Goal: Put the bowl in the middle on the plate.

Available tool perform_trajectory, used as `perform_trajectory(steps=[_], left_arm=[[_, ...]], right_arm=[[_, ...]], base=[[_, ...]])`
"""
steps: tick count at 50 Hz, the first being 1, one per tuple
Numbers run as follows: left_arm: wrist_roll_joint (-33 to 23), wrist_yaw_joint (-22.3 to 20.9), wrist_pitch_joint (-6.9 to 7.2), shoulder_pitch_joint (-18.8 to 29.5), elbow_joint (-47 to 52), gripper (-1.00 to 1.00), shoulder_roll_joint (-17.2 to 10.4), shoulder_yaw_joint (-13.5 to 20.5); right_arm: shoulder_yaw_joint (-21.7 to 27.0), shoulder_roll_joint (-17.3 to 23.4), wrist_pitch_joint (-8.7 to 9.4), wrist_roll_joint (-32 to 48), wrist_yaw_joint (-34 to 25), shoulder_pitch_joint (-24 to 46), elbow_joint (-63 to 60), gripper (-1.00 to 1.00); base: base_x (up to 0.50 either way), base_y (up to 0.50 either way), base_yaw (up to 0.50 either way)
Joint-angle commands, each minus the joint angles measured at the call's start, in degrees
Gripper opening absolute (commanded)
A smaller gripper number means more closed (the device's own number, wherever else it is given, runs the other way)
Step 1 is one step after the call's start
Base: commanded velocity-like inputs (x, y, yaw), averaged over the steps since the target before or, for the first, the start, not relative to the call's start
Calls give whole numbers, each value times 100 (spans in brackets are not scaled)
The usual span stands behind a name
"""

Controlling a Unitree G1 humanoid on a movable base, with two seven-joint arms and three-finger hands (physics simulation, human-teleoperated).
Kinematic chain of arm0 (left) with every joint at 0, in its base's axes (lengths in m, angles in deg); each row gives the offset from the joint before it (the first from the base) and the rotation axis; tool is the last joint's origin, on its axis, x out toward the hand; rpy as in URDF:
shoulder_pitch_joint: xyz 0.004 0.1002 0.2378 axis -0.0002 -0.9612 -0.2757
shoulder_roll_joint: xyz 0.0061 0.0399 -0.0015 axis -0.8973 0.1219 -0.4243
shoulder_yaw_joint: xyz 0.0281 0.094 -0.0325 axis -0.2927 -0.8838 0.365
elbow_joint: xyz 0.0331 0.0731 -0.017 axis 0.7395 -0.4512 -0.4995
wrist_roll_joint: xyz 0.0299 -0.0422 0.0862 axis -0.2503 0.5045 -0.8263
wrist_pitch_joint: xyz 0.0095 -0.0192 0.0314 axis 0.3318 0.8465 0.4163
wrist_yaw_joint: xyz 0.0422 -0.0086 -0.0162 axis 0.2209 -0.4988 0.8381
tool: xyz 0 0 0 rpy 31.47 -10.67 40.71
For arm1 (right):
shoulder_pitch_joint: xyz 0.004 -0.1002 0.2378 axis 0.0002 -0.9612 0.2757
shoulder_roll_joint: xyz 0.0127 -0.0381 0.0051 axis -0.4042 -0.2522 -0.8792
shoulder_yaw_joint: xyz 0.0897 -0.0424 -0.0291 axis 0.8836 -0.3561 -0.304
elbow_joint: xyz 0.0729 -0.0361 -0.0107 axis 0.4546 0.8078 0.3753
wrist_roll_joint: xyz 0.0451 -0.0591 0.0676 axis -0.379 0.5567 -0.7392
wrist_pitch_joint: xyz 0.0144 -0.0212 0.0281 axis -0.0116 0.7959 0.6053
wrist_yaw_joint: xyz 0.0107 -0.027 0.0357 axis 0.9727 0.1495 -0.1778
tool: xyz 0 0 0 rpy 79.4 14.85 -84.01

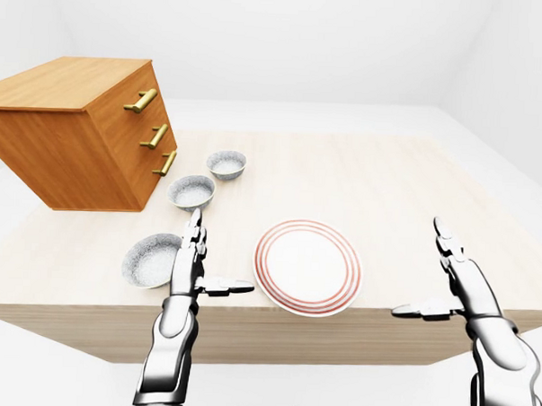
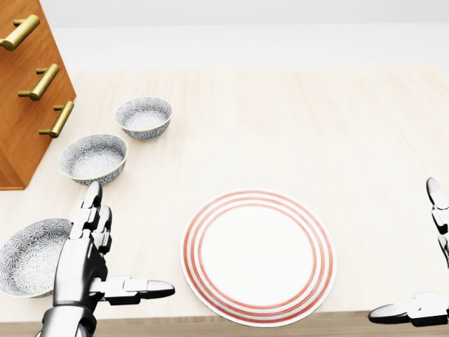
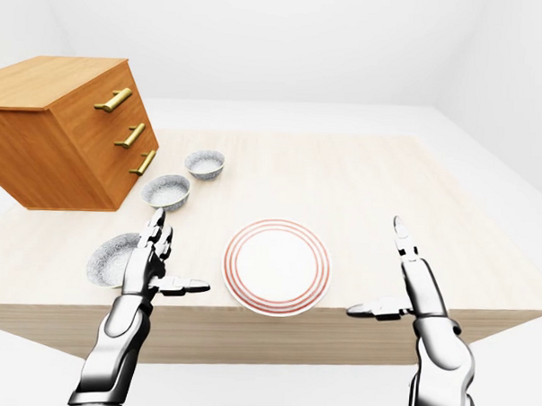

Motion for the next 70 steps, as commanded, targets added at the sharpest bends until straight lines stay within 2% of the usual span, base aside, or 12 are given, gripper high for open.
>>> perform_trajectory(steps=[1,12,18,25,32,36,43,44,51,57,63,70], left_arm=[[-20,2,43,-19,53,100,4,-7],[7,-13,-131,80,-228,100,-20,41],[16,-19,-224,114,-354,100,-30,55],[-13,18,106,-21,102,100,6,-11],[-21,29,220,-72,262,100,20,-33],[-13,25,138,-22,126,100,13,-14],[-14,29,202,-41,208,100,14,-23],[-12,27,199,-40,205,100,13,-20],[10,6,-81,70,-181,100,-11,35],[6,10,-93,68,-193,100,-12,27],[-9,20,-10,22,-62,100,-3,4],[-10,17,-62,41,-137,100,-8,17]], right_arm=[[546,64,-294,-65,85,-262,730,100],[526,310,-985,-160,535,-199,1976,100],[540,445,-985,-202,709,-214,2270,100],[555,535,-985,-77,901,-225,2439,100],[579,515,-985,-47,890,-253,2375,100],[628,585,-985,-1,901,-249,2432,100],[928,566,-358,181,274,-289,1263,100],[986,529,-178,222,106,-323,962,100],[1057,365,-248,327,-22,-333,920,100],[1088,413,-248,280,-41,-261,1002,100],[1106,378,1,193,-209,-256,694,100],[1136,283,15,100,-122,-129,269,100]], base=[[0,0,0],[0,0,0],[0,0,0],[0,0,0],[0,0,0],[0,0,0],[0,0,0],[0,0,0],[0,0,0],[0,0,0],[0,0,0],[0,0,0]])
